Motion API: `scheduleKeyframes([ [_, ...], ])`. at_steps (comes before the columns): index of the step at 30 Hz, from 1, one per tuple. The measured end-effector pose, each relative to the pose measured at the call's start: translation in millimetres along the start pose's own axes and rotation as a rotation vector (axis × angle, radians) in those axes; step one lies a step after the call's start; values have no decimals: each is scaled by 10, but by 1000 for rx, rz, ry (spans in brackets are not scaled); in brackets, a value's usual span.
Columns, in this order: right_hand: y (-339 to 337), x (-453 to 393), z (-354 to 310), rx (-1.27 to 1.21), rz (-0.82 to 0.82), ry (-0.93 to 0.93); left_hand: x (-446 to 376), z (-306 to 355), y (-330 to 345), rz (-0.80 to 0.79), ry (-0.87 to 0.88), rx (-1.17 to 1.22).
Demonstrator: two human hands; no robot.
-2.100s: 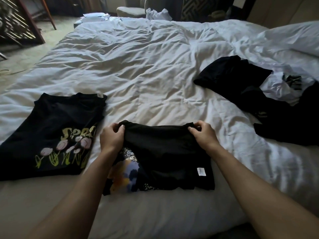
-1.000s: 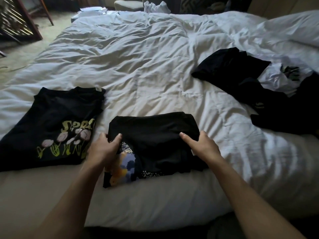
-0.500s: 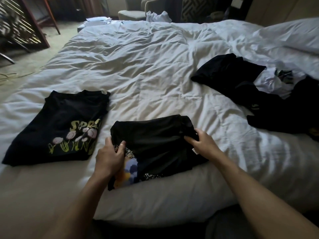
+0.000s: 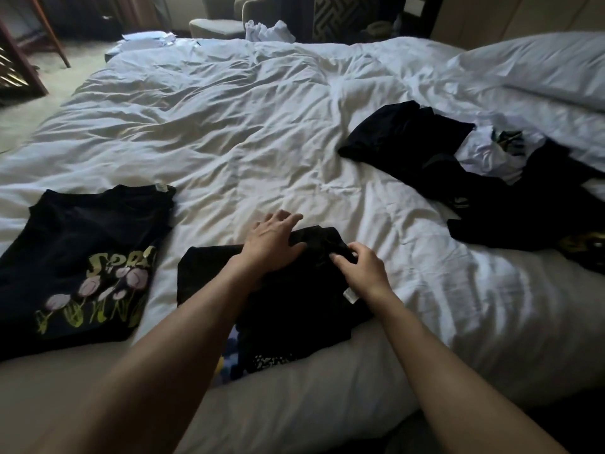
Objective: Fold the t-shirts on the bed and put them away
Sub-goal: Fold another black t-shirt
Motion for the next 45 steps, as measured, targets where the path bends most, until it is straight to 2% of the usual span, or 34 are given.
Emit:
scheduleKeyframes([
  [4, 57, -206, 189, -378, -62, 139, -267, -154, 134, -94, -73, 233],
  [6, 29, -215, 260, -442, -94, 157, -304, -207, 142, -101, -76, 363],
  [10, 0, -162, 205, -514, -163, 91, -324, -281, 139, -69, -65, 468],
  [13, 33, -209, 127, -388, -137, 68, -354, -234, 161, -145, -38, 496],
  [16, 39, -213, 46, -48, -175, 2, -399, -137, 161, -213, 53, 441],
  [18, 77, -179, 47, 57, -195, -61, -446, -121, 185, -210, 93, 382],
  [20, 99, -152, 88, 0, -181, -96, -475, -122, 195, -211, 92, 411],
  [23, 78, -153, 126, -220, -133, -97, -488, -76, 138, -215, 98, 543],
  [26, 3, -99, 133, -333, -66, -142, -414, -27, 15, -125, 120, 622],
  [29, -19, -1, 119, -267, -109, -137, -266, -22, -50, -38, 159, 573],
  [31, -22, 10, 131, -50, -117, -72, -158, -10, -39, -81, 145, 470],
  [32, -48, 21, 118, 81, -50, -53, -137, -15, -20, -111, 132, 401],
  [34, -168, 128, 81, 199, 215, -48, -155, 13, 16, -161, 125, 272],
  [36, -281, 446, 67, 61, 498, -57, -227, 40, 31, -186, 88, 183],
  [38, -228, 823, 128, -33, 611, -75, -310, 37, 69, -231, 32, 136],
  [39, -146, 957, 164, -22, 586, -59, -337, 32, 87, -261, 12, 117],
  [42, 99, 1061, 296, 84, 364, 90, -309, 26, 131, -325, 0, 110],
  [45, 124, 1031, 269, 134, 337, 157, -228, -14, 149, -325, 6, 143],
])
Point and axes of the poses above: each hand's wrist, its own x-axis away from the middle knuckle, its own y-axis out of the palm, z = x × y, the point moved 5 cm from there along -x, towards the middle knuckle, and after that the axes turned 2 degrees about -z, right-handed, at the moved point
